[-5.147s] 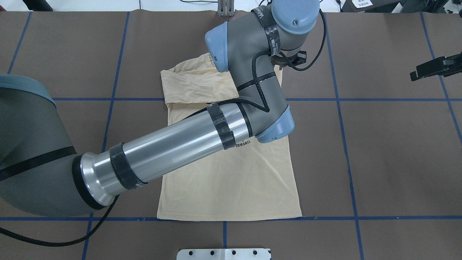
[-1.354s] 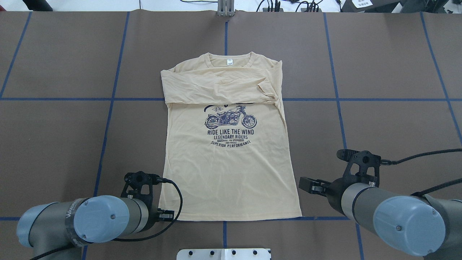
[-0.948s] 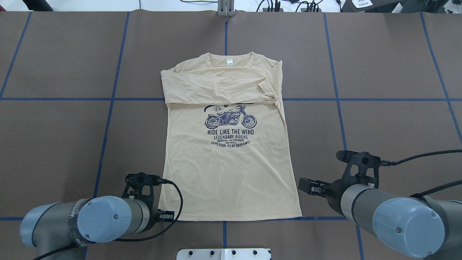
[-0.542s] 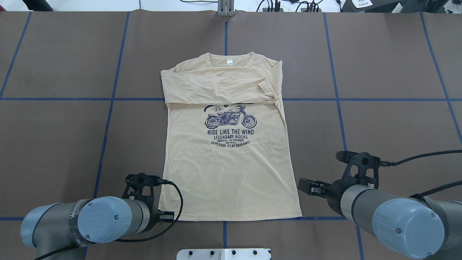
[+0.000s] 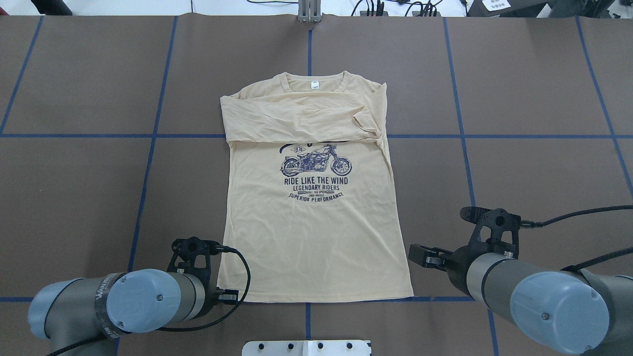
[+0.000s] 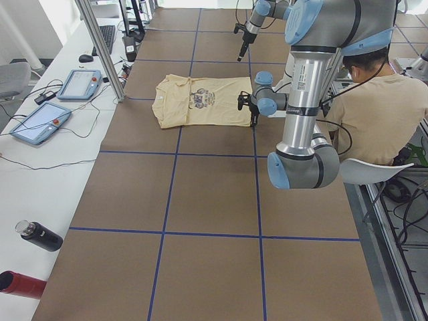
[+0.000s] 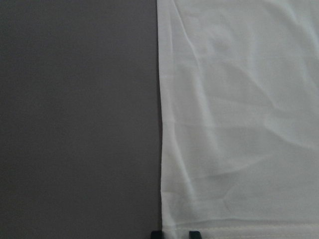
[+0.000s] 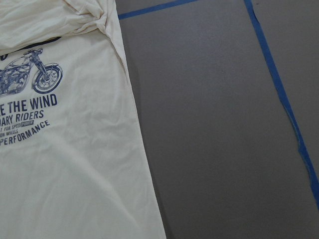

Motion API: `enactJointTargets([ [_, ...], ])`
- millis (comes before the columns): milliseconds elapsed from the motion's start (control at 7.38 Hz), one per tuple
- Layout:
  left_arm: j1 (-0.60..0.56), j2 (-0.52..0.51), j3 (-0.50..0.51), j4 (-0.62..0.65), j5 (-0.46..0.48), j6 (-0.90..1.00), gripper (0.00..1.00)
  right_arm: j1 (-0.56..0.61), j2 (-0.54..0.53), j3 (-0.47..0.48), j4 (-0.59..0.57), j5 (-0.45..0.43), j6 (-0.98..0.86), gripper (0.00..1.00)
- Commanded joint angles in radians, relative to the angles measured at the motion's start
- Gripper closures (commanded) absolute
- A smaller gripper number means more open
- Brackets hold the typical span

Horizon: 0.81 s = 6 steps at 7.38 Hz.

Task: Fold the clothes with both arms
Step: 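Position both grippers at the hem corners nearest the robot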

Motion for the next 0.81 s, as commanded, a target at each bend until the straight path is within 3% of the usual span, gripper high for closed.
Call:
enactJointTargets([
  [0,0.008,0.0,0.0,0.0,0.002,0.0,0.8,0.001,0.0,-0.001,0.0,0.0,0.0,0.01],
  [271,0.008,0.002,-0.001,0.003,0.002,-0.002,1.0,-0.006,0.0,-0.001,-0.002,-0.002,0.0,0.01],
  [542,0.008,-0.003,-0.015,0.008,-0.004,0.003,1.0,-0.041,0.003,-0.004,-0.002,-0.011,0.047,0.01],
  [677,0.006,-0.003,-0.02,0.008,-0.004,0.004,1.0,-0.103,0.014,-0.015,-0.005,-0.084,0.067,0.02],
])
